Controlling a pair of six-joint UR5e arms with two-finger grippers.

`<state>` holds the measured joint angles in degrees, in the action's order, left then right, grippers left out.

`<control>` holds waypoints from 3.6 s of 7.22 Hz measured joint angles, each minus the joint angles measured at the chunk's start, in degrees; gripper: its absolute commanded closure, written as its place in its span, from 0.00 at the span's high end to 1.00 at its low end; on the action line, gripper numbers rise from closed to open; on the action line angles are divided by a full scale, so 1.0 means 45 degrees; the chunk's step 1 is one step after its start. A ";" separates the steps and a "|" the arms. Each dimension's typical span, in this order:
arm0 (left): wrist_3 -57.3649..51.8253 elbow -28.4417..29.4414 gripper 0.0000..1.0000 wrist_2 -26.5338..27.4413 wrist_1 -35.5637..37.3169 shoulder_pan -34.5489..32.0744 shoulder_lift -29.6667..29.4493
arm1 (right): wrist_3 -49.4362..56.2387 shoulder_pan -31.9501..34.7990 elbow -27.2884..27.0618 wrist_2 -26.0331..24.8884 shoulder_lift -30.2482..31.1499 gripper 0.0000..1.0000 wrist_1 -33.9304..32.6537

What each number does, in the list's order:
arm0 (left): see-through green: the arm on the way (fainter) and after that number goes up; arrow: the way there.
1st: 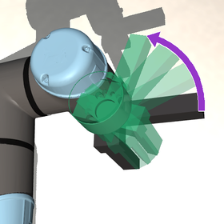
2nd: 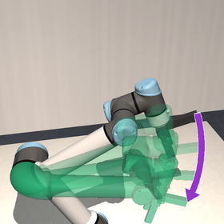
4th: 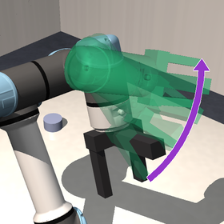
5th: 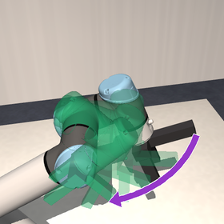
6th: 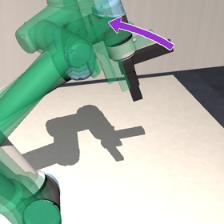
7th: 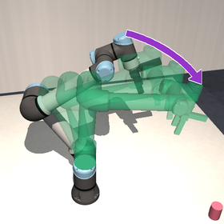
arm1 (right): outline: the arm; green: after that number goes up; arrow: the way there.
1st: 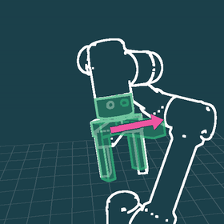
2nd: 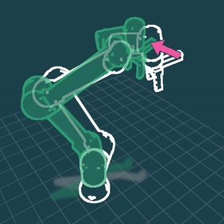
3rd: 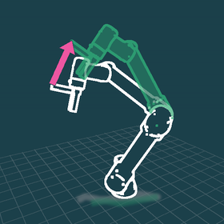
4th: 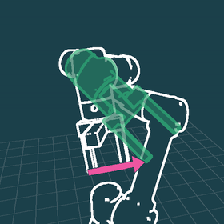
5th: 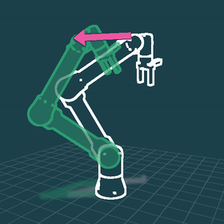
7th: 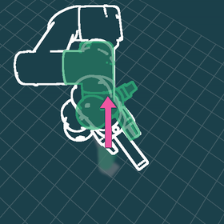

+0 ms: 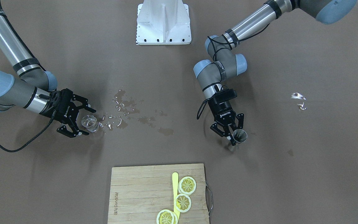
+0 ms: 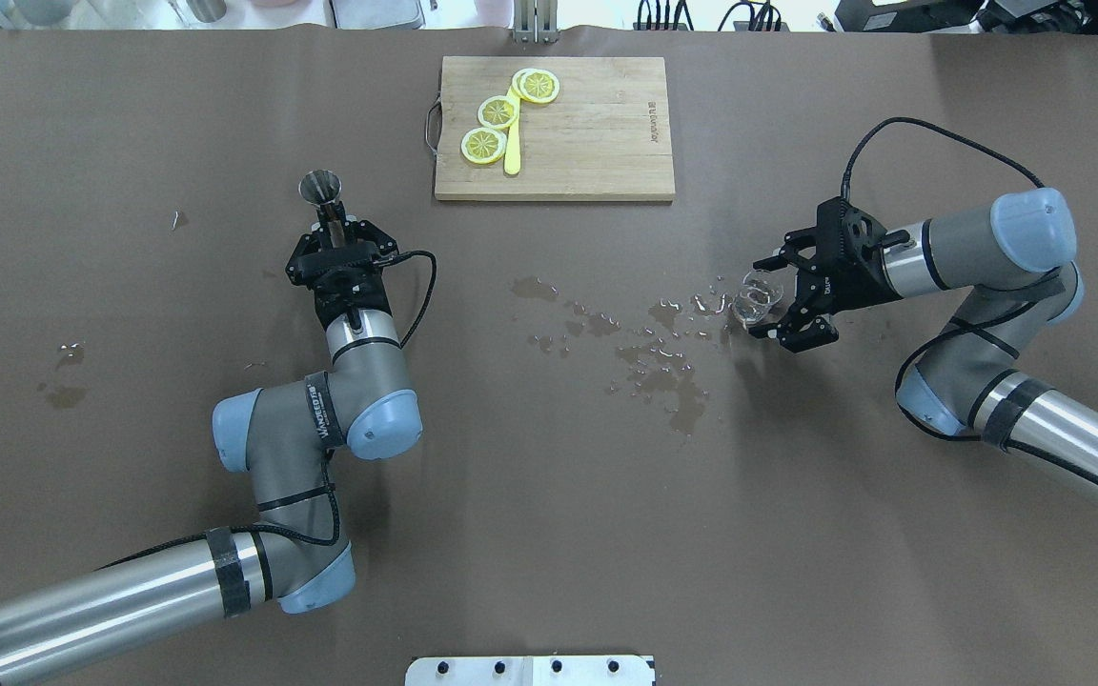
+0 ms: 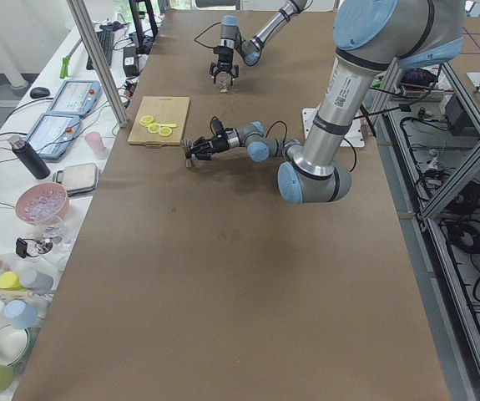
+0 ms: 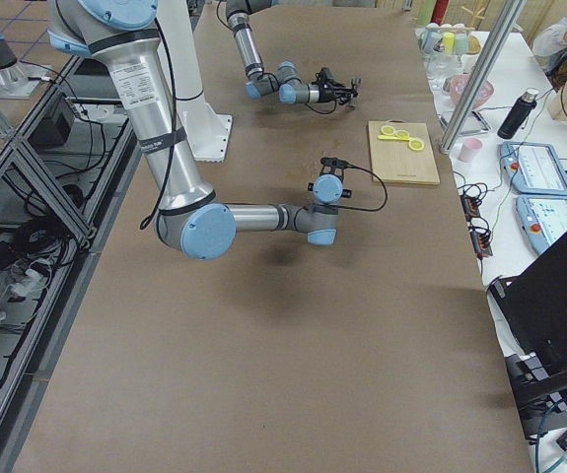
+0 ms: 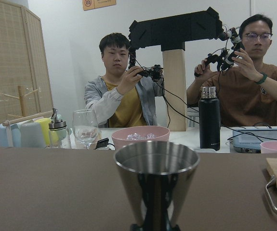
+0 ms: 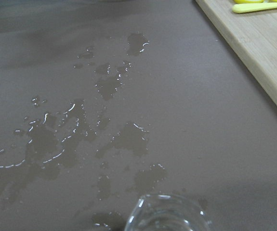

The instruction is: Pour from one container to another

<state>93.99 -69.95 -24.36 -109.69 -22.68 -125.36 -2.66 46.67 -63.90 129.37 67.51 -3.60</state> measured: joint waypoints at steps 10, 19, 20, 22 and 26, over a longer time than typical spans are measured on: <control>-0.0093 -0.1333 0.99 0.0354 0.0000 0.0673 0.0528 | -0.0495 0.0768 -0.0580 0.0374 -0.0101 1.00 -0.0058; -0.8134 -0.9917 0.99 -0.2202 -0.0689 0.0896 0.5321 | -0.0438 0.2165 -0.2403 0.0425 -0.0062 1.00 -0.5311; -1.0481 -1.0194 0.99 -0.4328 -0.1557 0.0079 0.5497 | -0.0434 0.2485 -0.2698 0.0356 -0.0062 1.00 -0.6591; -1.4090 -1.0108 0.99 -0.9258 -0.2511 -0.2185 0.5888 | -0.0452 0.2974 -0.2962 -0.0205 -0.0061 1.00 -0.8962; -1.5505 -0.8754 0.99 -1.7751 -0.2519 -0.5921 0.7085 | -0.0546 0.4253 -0.3123 -0.0749 -0.0059 1.00 -1.3709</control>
<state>24.21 -109.34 -104.23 -121.02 -49.33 -93.48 -5.11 65.81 -77.95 126.00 67.24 -65.30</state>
